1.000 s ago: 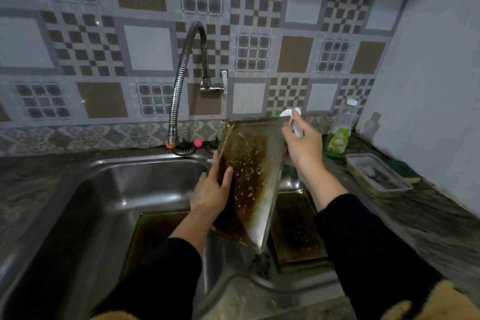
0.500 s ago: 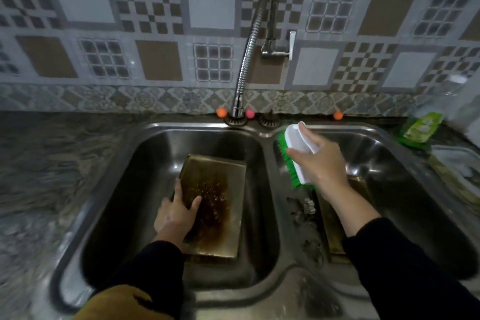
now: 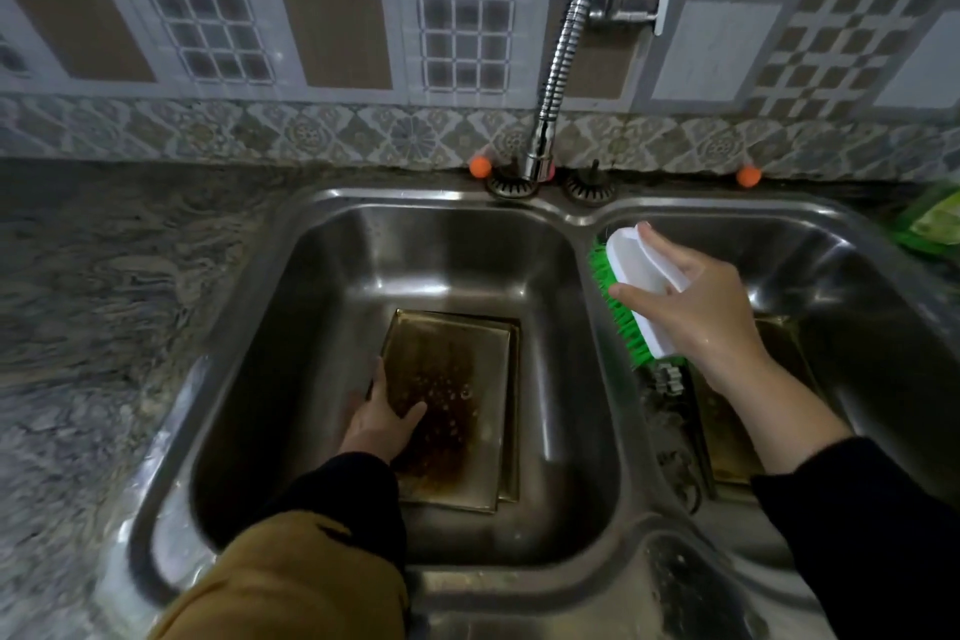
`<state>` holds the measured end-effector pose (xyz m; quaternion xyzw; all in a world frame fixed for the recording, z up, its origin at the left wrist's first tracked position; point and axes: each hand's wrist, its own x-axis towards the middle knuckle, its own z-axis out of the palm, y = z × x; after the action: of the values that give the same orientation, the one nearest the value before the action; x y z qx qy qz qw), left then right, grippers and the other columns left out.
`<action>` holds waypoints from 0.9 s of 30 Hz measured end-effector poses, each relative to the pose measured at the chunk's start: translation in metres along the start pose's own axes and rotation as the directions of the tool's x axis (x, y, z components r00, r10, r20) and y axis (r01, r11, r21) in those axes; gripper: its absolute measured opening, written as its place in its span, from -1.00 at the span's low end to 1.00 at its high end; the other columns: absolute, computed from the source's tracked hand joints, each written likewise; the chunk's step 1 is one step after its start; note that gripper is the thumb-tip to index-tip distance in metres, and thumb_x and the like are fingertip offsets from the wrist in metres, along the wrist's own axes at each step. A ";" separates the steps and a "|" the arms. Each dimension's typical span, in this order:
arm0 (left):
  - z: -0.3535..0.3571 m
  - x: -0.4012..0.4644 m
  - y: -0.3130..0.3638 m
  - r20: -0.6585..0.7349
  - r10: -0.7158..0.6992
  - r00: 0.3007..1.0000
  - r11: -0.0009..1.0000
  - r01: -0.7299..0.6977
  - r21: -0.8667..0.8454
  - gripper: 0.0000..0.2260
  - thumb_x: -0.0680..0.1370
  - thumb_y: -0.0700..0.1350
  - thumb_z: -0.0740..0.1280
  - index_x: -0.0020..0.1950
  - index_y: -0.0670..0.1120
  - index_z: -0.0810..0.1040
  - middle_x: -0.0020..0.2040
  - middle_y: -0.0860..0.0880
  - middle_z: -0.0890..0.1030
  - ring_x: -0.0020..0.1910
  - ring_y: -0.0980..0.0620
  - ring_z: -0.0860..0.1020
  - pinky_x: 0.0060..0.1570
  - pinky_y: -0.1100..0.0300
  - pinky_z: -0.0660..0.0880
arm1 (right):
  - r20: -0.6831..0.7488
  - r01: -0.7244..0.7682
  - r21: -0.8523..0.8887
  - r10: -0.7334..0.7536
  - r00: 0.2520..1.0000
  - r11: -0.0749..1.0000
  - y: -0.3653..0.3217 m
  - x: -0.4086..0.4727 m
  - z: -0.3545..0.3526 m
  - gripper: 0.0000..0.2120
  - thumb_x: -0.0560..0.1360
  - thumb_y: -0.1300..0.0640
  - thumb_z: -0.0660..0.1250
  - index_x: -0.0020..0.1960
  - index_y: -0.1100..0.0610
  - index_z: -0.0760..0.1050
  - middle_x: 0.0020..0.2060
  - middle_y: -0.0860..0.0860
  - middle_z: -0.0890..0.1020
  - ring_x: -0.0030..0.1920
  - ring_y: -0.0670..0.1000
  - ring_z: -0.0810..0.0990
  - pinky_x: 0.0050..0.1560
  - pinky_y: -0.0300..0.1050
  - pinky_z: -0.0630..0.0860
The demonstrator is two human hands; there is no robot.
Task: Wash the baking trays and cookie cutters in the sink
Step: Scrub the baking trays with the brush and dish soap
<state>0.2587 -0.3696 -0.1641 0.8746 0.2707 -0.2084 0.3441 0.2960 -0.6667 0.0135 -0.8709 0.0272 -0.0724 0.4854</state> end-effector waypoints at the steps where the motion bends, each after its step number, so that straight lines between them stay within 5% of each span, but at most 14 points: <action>1: -0.001 0.000 0.000 0.003 0.007 1.000 1.000 -0.007 -0.012 -0.16 0.55 0.16 0.29 0.55 0.14 -0.30 0.47 -0.21 0.27 0.32 -0.23 0.42 0.37 -0.09 0.32 | 0.006 -0.001 -0.022 0.001 1.000 1.000 0.000 -0.001 0.000 -0.34 0.35 0.09 0.54 0.38 -0.12 0.40 0.36 -0.10 0.44 0.32 -0.12 0.39 0.18 -0.23 0.37; 8: -0.011 -0.012 0.013 -0.084 0.010 0.996 0.997 -0.003 0.075 -0.20 0.53 0.22 0.26 0.56 0.14 -0.22 0.44 -0.19 0.21 0.37 -0.22 0.30 0.34 -0.14 0.31 | 0.011 -0.010 -0.088 0.011 1.000 0.996 0.005 -0.007 -0.011 -0.37 0.35 0.04 0.53 0.36 -0.20 0.40 0.37 -0.11 0.43 0.35 -0.03 0.41 0.22 -0.11 0.42; 14: -0.003 -0.043 0.089 -0.327 0.342 0.881 0.936 -0.288 0.201 -0.36 0.58 0.03 0.25 0.57 0.09 -0.01 0.50 -0.09 0.21 0.48 -0.13 0.15 0.38 -0.12 0.25 | -0.019 -0.042 -0.078 0.041 0.999 0.996 0.023 -0.016 -0.045 -0.39 0.36 0.08 0.53 0.35 -0.15 0.43 0.35 -0.13 0.45 0.34 -0.08 0.41 0.20 -0.23 0.36; 20: 0.054 -0.087 0.185 -0.221 0.697 0.682 0.716 -0.679 0.161 -0.55 0.60 -0.07 0.20 0.50 0.12 0.25 0.27 -0.15 0.44 0.22 -0.15 0.47 0.18 -0.01 0.46 | -0.091 -0.116 -0.069 0.109 0.990 0.991 0.050 -0.023 -0.094 -0.42 0.36 0.08 0.53 0.33 -0.15 0.46 0.35 -0.13 0.46 0.32 -0.06 0.45 0.25 -0.14 0.39; 25: 0.117 -0.121 0.239 -0.136 0.788 0.600 0.604 -0.712 0.358 -0.56 0.61 -0.13 0.15 0.49 0.08 0.25 0.30 -0.12 0.48 0.23 -0.13 0.47 0.19 0.03 0.36 | -0.100 -0.131 -0.041 0.126 0.987 0.991 0.078 -0.019 -0.132 -0.42 0.37 0.09 0.52 0.35 -0.14 0.45 0.35 -0.14 0.46 0.33 -0.06 0.43 0.31 -0.08 0.39; 27: 0.144 -0.124 0.252 -0.070 0.766 0.639 0.618 -0.703 0.351 -0.57 0.62 -0.11 0.13 0.50 0.07 0.24 0.30 -0.12 0.47 0.21 -0.15 0.48 0.16 0.03 0.39 | -0.094 -0.143 -0.041 0.139 0.986 0.989 0.092 -0.013 -0.145 -0.41 0.36 0.07 0.53 0.34 -0.16 0.45 0.36 -0.13 0.45 0.33 -0.05 0.43 0.34 -0.02 0.38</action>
<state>0.2930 -0.6693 -0.0700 0.9654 -0.1118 0.0093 0.2356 0.2633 -0.8358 0.0093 -0.8740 0.1125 -0.0765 0.4665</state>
